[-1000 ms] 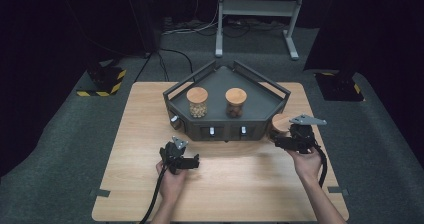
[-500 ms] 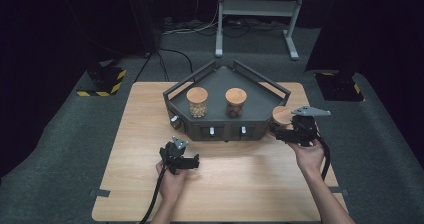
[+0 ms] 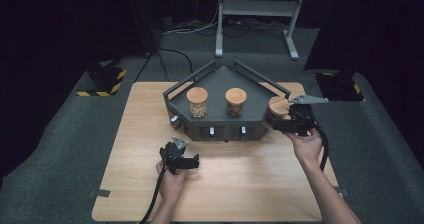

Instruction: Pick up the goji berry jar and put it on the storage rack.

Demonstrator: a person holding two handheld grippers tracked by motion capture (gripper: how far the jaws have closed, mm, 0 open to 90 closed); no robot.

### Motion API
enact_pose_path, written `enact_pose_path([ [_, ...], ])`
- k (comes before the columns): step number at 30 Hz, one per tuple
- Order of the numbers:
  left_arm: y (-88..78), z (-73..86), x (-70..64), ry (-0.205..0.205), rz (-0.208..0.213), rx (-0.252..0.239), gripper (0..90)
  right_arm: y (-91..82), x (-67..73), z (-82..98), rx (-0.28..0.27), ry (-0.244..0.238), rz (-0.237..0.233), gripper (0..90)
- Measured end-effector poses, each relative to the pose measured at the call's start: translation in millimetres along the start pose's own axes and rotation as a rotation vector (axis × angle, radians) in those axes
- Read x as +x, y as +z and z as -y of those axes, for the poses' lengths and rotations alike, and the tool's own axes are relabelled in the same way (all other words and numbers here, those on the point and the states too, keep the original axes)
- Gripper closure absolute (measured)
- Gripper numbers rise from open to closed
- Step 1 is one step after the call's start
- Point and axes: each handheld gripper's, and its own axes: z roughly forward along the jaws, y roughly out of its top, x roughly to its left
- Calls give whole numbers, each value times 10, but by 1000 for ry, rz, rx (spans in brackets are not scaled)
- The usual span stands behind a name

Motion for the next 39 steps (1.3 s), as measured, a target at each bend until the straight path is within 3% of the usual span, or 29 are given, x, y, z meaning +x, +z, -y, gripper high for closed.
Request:
enact_pose_path([
  [23,0,-1,1,0,0,1,25,223,54,-388,20,30,39,253],
  [39,-1,-4,3,3,1,2,25,488,104,-488,55,52,88,253],
])
